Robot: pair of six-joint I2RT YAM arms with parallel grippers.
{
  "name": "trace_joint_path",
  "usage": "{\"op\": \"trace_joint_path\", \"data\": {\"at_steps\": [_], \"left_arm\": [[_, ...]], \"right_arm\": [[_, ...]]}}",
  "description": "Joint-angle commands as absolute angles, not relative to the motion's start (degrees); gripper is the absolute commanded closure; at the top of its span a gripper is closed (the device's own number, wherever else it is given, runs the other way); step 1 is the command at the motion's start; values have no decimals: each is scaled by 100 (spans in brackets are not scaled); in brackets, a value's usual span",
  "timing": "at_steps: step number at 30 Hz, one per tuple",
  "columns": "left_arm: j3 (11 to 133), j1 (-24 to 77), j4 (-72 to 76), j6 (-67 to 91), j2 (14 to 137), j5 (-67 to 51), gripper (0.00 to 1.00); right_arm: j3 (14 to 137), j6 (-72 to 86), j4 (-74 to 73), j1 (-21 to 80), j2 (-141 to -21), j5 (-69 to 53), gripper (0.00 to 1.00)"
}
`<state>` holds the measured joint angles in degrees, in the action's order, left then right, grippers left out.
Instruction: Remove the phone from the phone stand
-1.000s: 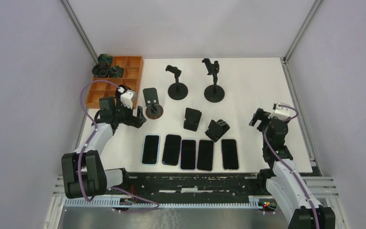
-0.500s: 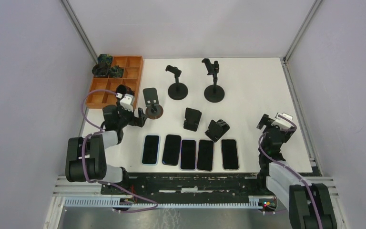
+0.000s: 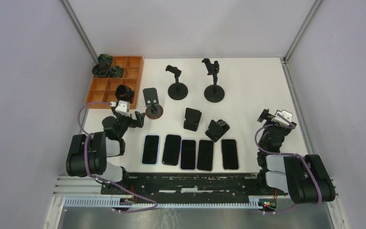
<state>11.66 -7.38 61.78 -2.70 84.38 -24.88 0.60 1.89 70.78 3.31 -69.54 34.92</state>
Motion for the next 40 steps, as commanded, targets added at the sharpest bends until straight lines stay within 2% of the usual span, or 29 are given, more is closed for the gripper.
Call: {"op": "trace_joint_path", "data": {"at_steps": [1,5,9,11,12,13,14,16,17,40], "left_arm": [[1034,-745,7234,-25,8491,-1950,0],[719,-241,8129,-261,8886,-1300,0],[1081,-108,7384,-219,8853,-974,0],[1224,-132,6984,-245,8781,-998,0],[1219,-140,7026,-235,8789,-1005,0],[1206,-140,7087,-222,8811,-1018,0],[1216,-142,7070,-213,8808,-1024,0],[1238,-154,6990,-211,8781,-1049,0],[1231,-158,7006,-211,8774,-1054,0],[1263,-153,6996,-211,8813,-1114,0]], "right_arm": [[-1384,42,8622,330,-6865,3203,2],[-1495,-121,8853,335,-6872,3169,2],[-1511,-563,9187,448,-7070,2519,2],[-1451,-1064,9609,614,-7699,1739,2],[-1479,-1314,10448,736,-8118,1701,2],[-1470,-1390,10666,968,-8262,2437,2],[-1335,-1253,10089,1057,-8087,2880,2],[-783,-982,8443,885,-7734,2677,2],[-550,-933,8199,781,-7852,2626,2],[-609,-870,8253,669,-7824,2496,2]]}}
